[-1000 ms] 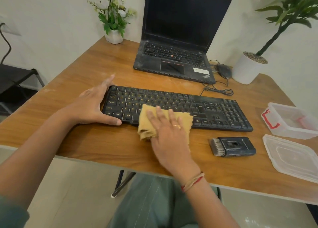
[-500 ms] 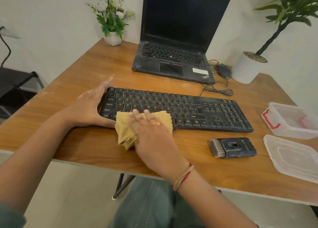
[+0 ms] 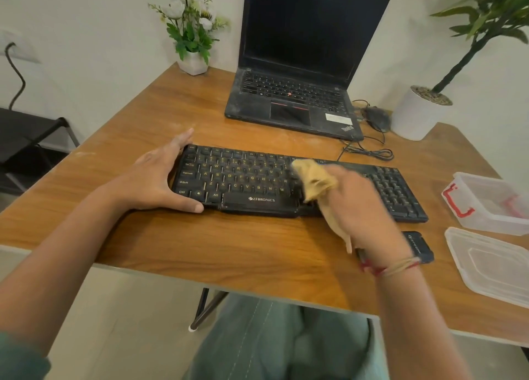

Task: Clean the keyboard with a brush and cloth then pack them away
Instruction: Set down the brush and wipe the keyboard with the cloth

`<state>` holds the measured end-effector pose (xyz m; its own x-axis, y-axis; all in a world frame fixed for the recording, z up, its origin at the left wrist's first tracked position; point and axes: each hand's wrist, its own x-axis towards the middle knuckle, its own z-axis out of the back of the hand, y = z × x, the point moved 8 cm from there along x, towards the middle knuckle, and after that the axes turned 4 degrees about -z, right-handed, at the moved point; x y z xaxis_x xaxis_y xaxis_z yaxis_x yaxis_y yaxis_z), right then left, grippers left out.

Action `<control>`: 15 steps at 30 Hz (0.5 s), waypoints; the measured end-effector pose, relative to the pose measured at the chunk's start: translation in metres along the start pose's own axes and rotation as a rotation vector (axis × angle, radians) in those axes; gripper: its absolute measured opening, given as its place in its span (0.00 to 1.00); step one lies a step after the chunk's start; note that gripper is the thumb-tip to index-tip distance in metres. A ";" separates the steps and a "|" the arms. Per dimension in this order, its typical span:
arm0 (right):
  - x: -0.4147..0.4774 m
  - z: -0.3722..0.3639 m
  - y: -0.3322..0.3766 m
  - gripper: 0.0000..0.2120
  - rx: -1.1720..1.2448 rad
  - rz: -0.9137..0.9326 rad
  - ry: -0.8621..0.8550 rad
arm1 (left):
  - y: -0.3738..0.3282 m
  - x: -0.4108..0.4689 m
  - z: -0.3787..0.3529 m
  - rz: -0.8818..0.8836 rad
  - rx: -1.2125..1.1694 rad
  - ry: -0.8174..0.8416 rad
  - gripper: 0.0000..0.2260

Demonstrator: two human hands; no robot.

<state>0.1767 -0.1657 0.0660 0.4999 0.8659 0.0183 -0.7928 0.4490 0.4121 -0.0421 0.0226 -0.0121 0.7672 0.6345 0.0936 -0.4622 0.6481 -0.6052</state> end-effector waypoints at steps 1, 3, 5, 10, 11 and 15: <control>0.006 0.021 -0.010 0.13 0.084 -0.041 -0.069 | 0.000 0.000 0.000 -0.001 -0.003 0.002 0.59; 0.010 0.060 -0.027 0.16 0.207 -0.082 -0.258 | 0.000 0.000 0.000 0.001 -0.004 0.002 0.61; 0.008 0.083 -0.036 0.18 0.224 -0.105 -0.429 | 0.001 0.001 -0.001 0.002 0.005 0.002 0.62; 0.012 0.043 -0.029 0.16 0.030 -0.179 -0.274 | 0.001 0.001 -0.001 0.002 0.019 0.010 0.62; 0.012 0.024 -0.020 0.17 0.036 -0.165 -0.191 | 0.001 0.001 -0.001 0.003 0.024 0.008 0.62; 0.005 -0.054 0.017 0.24 -0.214 -0.140 0.080 | 0.000 0.001 0.000 0.001 0.034 0.002 0.63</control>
<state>0.1467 -0.1420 0.0236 0.5877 0.8028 -0.1008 -0.7777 0.5949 0.2032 -0.0411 0.0227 -0.0122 0.7677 0.6343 0.0912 -0.4778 0.6614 -0.5781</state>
